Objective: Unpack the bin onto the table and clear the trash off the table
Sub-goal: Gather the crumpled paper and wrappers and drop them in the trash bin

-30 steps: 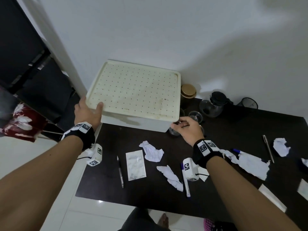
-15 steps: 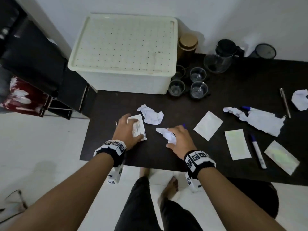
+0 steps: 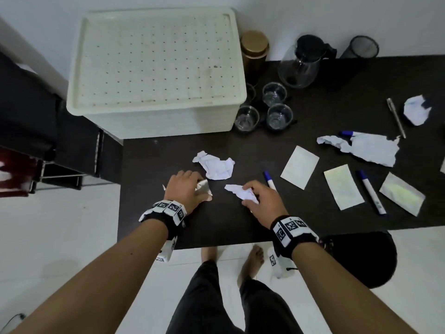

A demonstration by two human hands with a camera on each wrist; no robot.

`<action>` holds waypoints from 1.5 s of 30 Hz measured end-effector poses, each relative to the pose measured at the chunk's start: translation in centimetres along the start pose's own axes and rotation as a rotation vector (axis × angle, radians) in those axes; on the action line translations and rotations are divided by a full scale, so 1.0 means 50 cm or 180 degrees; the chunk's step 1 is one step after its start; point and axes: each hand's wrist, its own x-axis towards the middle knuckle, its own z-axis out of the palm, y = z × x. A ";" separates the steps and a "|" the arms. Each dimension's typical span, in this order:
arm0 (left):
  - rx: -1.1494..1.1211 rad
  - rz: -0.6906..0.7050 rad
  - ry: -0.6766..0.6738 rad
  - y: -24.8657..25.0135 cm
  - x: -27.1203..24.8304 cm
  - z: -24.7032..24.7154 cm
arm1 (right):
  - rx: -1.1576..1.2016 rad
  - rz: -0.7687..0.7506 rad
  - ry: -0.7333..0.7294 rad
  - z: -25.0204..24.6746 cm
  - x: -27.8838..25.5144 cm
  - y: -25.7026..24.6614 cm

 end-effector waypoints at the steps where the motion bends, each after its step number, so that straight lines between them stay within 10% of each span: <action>1: -0.0044 0.0075 -0.0078 -0.002 0.001 -0.004 | 0.0081 0.0024 0.0065 -0.003 0.000 0.000; 11: 0.0065 0.1285 0.0740 0.032 0.134 -0.046 | 0.0919 0.0719 0.1468 -0.122 0.024 0.033; 45: 0.0199 0.0976 -0.0234 0.069 0.191 -0.006 | 0.0281 0.2232 0.2372 -0.102 0.144 0.063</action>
